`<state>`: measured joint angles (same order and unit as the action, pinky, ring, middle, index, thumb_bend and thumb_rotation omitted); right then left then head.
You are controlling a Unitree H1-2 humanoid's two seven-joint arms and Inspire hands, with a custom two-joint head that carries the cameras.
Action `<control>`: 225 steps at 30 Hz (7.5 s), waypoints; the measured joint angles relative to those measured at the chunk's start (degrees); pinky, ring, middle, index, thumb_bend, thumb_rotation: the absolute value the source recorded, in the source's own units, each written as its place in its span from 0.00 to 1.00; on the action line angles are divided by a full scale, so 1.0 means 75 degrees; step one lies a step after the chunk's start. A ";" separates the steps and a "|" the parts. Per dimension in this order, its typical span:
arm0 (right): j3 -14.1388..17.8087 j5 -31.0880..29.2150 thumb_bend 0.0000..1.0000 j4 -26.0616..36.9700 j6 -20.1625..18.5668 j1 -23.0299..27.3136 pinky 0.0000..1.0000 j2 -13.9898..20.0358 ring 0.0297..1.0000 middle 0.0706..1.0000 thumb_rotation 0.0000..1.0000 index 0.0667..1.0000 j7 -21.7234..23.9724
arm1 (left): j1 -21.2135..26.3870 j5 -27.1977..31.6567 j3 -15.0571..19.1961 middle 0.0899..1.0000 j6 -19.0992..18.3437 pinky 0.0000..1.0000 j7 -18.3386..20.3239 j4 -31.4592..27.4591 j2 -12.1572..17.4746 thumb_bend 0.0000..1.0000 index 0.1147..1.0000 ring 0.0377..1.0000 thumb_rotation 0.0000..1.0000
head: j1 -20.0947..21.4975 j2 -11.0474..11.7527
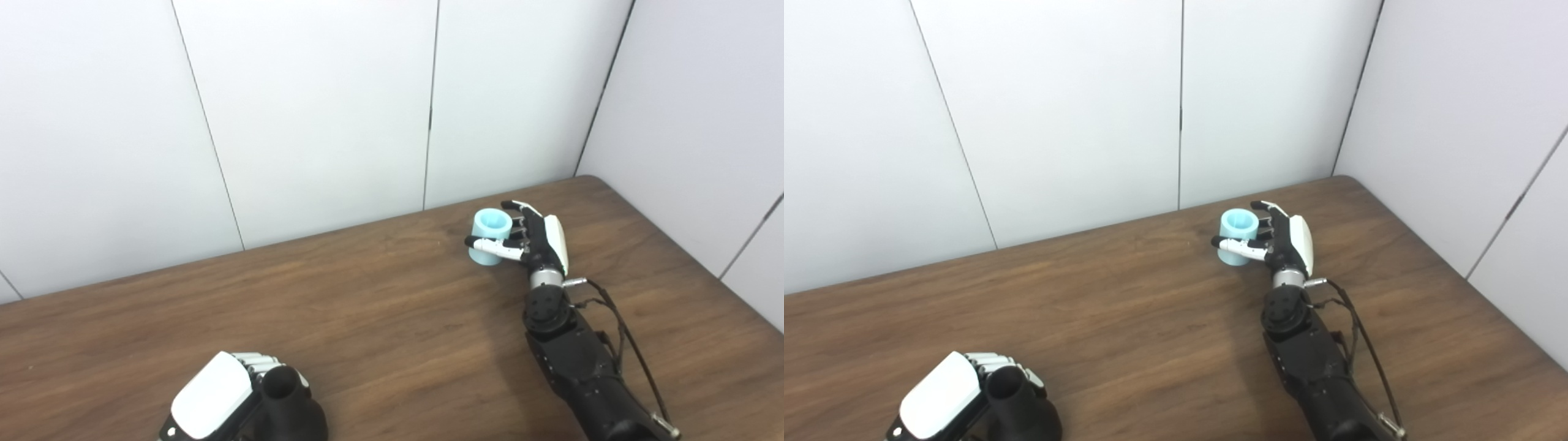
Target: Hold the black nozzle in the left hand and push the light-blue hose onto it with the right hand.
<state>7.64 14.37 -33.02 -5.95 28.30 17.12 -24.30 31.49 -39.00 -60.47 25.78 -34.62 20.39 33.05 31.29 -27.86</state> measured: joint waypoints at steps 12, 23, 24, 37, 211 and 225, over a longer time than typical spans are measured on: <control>-0.0491 0.0260 0.53 0.0016 0.0132 -0.0047 0.12 0.0245 0.14 0.43 0.00 0.45 0.0187 | -0.0109 0.0002 0.0185 0.44 0.0001 0.42 0.0190 -0.0109 0.0022 0.52 0.42 0.48 0.00 | 0.0012 -0.0024; -0.0847 0.0446 0.53 0.0781 0.0329 -0.0513 0.09 0.0277 0.11 0.43 0.00 0.45 0.0531 | -0.0151 0.0015 0.0266 0.44 0.0013 0.41 0.0245 -0.0139 0.0024 0.52 0.42 0.48 0.00 | 0.0023 -0.0035; -0.0875 0.0452 0.53 0.0828 0.0409 -0.0557 0.09 0.0277 0.11 0.43 0.00 0.45 0.0561 | -0.0152 0.0011 0.0270 0.44 0.0013 0.41 0.0248 -0.0139 0.0023 0.52 0.42 0.48 0.00 | 0.0012 -0.0035; -0.0932 0.0454 0.53 0.1677 0.1023 -0.1050 0.10 0.0216 0.15 0.43 0.00 0.45 0.1192 | -0.0146 -0.0004 0.0273 0.44 0.0018 0.41 0.0259 -0.0111 0.0006 0.52 0.41 0.48 0.00 | -0.0152 -0.0023; -0.3473 0.2341 0.52 0.8583 -0.2624 -0.1451 0.24 -0.0531 0.30 0.38 0.00 0.49 0.6832 | -0.0418 -0.0935 0.1447 0.34 0.0094 0.21 0.1374 0.0092 -0.1133 0.52 0.46 0.24 0.00 | -0.3691 -0.0855; -0.3589 0.2775 0.52 0.8647 -0.2728 -0.1364 0.17 -0.0523 0.22 0.38 0.00 0.47 0.7119 | -0.0417 -0.0939 0.1451 0.35 0.0094 0.19 0.1395 0.0091 -0.1148 0.52 0.45 0.22 0.00 | -0.3691 -0.0891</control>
<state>-19.28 35.18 31.83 -26.41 18.07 13.20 29.09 28.36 -46.05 -49.58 26.48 -24.15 21.07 24.43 3.60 -34.54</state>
